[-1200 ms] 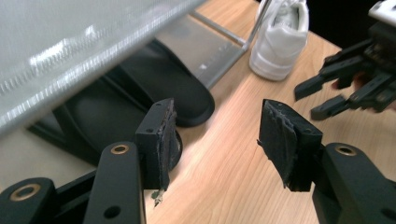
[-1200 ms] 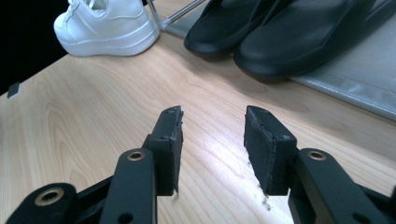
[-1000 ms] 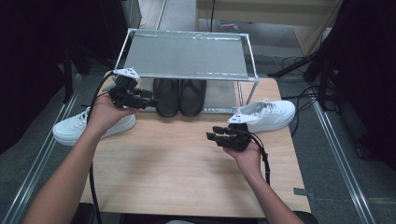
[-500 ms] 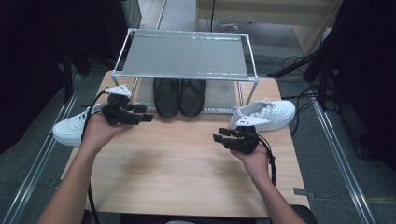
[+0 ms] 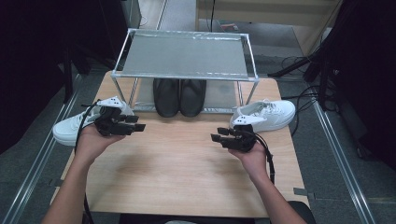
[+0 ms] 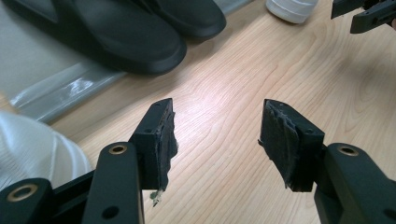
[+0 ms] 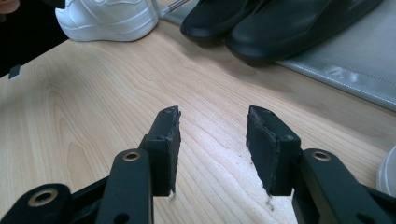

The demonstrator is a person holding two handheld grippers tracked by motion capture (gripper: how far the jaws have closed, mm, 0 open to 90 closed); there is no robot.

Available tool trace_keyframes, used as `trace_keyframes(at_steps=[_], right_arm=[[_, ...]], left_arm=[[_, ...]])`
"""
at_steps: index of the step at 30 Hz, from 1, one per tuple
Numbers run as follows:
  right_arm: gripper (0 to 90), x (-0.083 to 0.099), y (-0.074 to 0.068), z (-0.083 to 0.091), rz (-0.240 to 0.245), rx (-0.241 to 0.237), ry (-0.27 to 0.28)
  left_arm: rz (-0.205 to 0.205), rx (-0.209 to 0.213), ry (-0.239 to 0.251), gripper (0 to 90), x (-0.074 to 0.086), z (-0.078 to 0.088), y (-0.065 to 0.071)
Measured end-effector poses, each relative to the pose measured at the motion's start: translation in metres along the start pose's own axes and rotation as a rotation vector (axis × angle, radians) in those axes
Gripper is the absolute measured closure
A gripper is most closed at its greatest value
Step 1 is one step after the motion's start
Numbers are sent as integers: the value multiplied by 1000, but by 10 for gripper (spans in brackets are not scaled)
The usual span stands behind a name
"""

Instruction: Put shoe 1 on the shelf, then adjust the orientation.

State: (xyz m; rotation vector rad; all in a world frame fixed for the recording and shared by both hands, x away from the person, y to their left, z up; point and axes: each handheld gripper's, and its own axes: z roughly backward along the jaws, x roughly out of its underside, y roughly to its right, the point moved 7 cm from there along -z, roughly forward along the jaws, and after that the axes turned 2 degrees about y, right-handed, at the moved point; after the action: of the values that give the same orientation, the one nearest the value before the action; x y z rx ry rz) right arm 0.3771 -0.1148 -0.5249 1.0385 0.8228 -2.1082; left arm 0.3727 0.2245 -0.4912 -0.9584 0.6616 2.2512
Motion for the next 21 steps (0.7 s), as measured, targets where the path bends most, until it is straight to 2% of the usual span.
trace_keyframes(at_steps=[5,8,21], right_arm=[[562,0,0,-1,-6,-7,3],[562,0,-1,-2,-5,-8,-1],[562,3,-3,-5,-6,-7,-14]], left_arm=[[14,-14,6,452,4,5,-8],[38,-18,16,451,6,9,-15],[95,-100,10,453,18,24,-52]])
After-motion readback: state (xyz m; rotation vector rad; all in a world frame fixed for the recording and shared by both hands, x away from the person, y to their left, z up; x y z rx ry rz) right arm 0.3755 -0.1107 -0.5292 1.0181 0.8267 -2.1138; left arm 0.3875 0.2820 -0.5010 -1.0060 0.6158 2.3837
